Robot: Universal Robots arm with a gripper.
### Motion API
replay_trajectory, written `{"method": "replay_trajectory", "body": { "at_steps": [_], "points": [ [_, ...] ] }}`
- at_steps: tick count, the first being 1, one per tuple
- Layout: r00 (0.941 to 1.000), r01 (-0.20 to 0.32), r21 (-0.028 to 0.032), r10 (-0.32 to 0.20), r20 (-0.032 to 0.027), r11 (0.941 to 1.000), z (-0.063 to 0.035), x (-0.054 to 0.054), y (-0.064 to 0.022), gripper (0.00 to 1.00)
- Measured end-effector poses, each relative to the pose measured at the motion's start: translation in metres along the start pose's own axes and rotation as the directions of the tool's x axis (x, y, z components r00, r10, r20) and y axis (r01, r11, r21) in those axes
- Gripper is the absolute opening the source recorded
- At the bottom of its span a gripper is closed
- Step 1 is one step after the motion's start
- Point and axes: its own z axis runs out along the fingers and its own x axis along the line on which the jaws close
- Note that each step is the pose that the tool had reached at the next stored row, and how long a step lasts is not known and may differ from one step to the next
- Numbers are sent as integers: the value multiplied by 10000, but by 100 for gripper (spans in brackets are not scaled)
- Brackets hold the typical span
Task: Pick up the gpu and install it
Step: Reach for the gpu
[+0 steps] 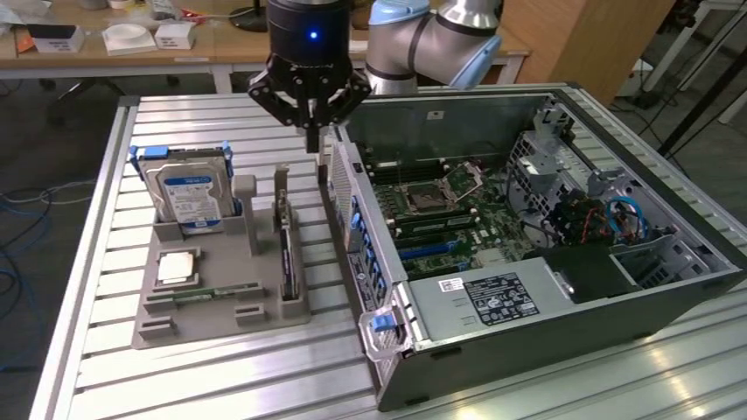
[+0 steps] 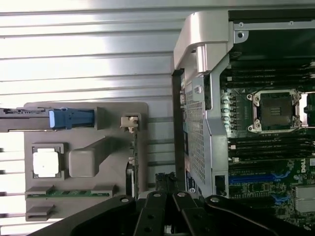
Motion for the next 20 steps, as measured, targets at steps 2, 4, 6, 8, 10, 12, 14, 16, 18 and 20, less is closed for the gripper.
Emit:
{"method": "replay_trajectory", "body": {
  "at_steps": [2,4,6,8,10,12,14,16,18,20],
  "points": [
    [10000,-2,0,2,1,10000,3,38,-3,11],
    [10000,-2,0,2,0,10000,5,74,-6,11],
    [10000,-1,0,1,0,10000,7,108,-8,11],
    [10000,-1,0,1,0,10000,10,143,-11,11],
    [10000,-1,0,1,0,10000,12,176,-14,11],
    [10000,-1,-1,1,0,10000,14,211,-16,11],
    [10000,-1,0,1,0,10000,15,242,-19,11],
    [10000,-2,0,2,0,10000,16,270,-21,11],
    [10000,0,0,0,1,10000,16,270,-21,11],
    [10000,0,-1,0,0,10000,16,270,-21,11]
  ]
}}
